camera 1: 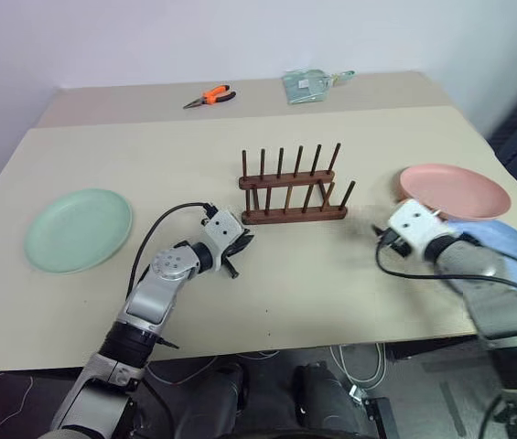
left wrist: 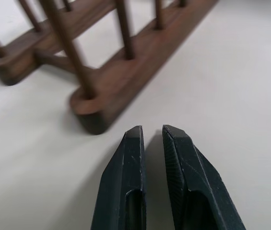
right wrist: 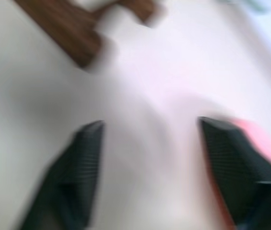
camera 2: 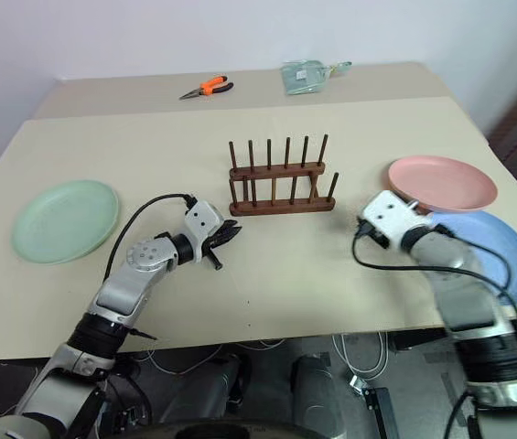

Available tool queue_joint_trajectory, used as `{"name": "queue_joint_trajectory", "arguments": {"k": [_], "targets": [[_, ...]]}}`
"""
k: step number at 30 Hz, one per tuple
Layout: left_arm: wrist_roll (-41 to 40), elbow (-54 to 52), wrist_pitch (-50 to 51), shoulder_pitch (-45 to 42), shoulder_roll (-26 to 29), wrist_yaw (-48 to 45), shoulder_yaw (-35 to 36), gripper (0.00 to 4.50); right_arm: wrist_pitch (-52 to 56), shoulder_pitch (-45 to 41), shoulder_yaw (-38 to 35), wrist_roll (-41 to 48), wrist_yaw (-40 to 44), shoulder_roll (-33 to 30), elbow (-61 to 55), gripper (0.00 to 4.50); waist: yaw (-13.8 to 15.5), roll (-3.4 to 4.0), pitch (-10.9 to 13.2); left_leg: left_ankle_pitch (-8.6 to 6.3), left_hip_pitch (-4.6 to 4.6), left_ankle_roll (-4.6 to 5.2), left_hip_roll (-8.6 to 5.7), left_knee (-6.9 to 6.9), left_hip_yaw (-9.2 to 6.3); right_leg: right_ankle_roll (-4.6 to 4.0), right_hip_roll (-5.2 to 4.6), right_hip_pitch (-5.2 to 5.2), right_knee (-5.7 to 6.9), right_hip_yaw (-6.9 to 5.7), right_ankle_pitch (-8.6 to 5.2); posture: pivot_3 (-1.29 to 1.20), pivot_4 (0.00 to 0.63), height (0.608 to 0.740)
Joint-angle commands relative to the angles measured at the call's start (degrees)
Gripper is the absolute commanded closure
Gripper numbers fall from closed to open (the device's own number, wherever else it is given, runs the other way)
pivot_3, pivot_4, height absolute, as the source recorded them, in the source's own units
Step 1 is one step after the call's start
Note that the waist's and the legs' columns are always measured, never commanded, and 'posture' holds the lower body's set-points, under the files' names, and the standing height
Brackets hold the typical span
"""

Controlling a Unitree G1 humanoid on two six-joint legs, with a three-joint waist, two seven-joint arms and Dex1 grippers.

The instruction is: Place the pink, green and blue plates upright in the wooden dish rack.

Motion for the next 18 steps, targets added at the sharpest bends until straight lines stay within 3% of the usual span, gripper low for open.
{"name": "queue_joint_trajectory", "arguments": {"k": [1,4,11,14,18], "targets": [[-1.2,-2.2,-0.2,0.2,-1.0,-1.8,-0.8,3.88,-1.5,-0.1,-2.1,-3.7,-0.7,-3.8,0.3,0.67,0.1,-0.02,0.0,0.00,0.00,0.00,0.00,0.00,0.00,0.00,0.00,0.00,0.00,-0.01,0.00,0.00,0.150,0.720],[-1.8,-2.9,-0.2,-0.2,-2.2,-3.1,-1.3,3.88,-3.2,-1.1,0.1,-7.8,-2.1,-5.9,5.9,0.67,0.1,-0.03,0.0,0.01,-0.02,0.01,-0.01,0.02,0.01,-0.01,-0.04,0.02,-0.02,-0.01,-0.01,0.00,0.150,0.720],[-2.4,-5.0,0.6,0.1,-3.1,-4.9,-1.3,3.88,-8.2,-8.2,5.6,-12.7,-5.4,-4.3,20.3,0.67,0.0,-0.01,0.0,0.01,-0.03,0.02,0.00,0.02,0.09,-0.02,-0.04,-0.03,-0.01,0.03,0.00,0.00,0.150,0.720],[-2.9,-6.8,1.5,1.2,-2.5,-4.6,-0.5,3.88,-8.9,-11.0,5.7,-12.7,-7.0,-2.8,22.5,1.48,0.0,-0.02,0.0,0.01,-0.05,0.02,-0.01,0.02,0.09,-0.01,-0.05,-0.03,-0.02,0.03,0.00,0.00,0.150,0.720],[-2.9,-8.4,2.1,2.5,-1.7,-4.4,-0.2,3.88,-9.0,-11.4,5.4,-13.0,-7.3,-2.4,22.1,3.44,0.1,-0.01,0.0,0.01,-0.05,0.02,-0.01,0.02,0.08,-0.01,-0.05,-0.04,-0.02,0.03,0.00,0.00,0.150,0.720]]}}
